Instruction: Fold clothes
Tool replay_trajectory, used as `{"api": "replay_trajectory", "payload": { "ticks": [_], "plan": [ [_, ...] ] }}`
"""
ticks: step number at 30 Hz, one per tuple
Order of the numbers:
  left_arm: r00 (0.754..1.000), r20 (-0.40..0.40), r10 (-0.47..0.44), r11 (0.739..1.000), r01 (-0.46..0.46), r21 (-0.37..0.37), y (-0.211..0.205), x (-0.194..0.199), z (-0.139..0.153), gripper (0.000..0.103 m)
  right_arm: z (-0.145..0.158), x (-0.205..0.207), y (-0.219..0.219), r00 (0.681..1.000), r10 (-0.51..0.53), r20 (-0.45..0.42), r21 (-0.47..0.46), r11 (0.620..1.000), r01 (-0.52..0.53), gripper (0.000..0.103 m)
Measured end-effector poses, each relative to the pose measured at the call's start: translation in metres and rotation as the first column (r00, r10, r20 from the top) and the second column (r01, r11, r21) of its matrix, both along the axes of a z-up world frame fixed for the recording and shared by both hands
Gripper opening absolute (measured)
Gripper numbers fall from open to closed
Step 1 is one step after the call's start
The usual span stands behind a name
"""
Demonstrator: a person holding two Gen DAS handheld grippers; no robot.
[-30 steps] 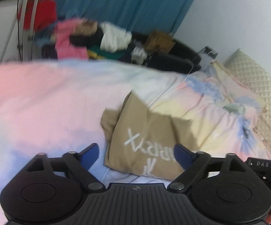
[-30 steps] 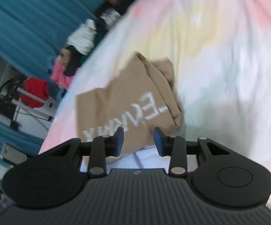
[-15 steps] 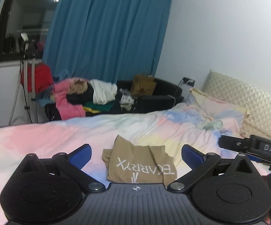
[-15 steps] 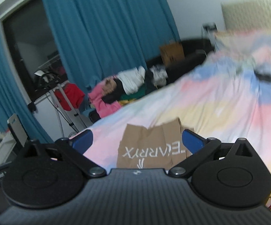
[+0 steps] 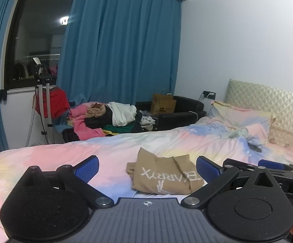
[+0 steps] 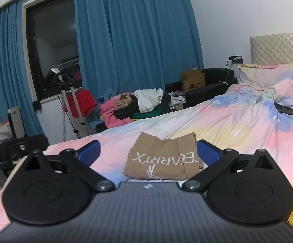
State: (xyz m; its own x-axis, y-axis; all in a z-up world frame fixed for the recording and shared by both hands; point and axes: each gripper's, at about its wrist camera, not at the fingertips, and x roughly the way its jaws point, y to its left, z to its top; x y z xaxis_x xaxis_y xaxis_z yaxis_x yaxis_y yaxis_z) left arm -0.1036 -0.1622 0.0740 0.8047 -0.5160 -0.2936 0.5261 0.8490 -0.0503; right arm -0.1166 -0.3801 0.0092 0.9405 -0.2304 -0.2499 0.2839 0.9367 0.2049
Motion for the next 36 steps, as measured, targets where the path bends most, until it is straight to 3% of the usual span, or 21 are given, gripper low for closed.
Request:
{"api": "replay_trajectory", "payload": {
  "ticks": [8, 15, 36],
  "plan": [
    [1.000, -0.002, 0.014, 0.999, -0.014, 0.029, -0.003, 0.014, -0.044, 0.103, -0.035, 0.018, 0.016, 1.000, -0.028, -0.008, -0.094, 0.995, 0.027, 0.103],
    [0.998, -0.042, 0.049, 0.997, -0.046, 0.055, 0.002, 0.033, -0.076, 0.103, -0.068, 0.032, 0.018, 0.997, -0.053, -0.047, -0.102, 0.994, 0.048, 0.103],
    [0.995, -0.055, 0.078, 0.995, -0.075, 0.058, 0.015, 0.027, -0.083, 0.103, -0.076, 0.035, 0.022, 0.994, -0.080, -0.072, -0.138, 0.988, 0.069, 0.103]
  ]
}}
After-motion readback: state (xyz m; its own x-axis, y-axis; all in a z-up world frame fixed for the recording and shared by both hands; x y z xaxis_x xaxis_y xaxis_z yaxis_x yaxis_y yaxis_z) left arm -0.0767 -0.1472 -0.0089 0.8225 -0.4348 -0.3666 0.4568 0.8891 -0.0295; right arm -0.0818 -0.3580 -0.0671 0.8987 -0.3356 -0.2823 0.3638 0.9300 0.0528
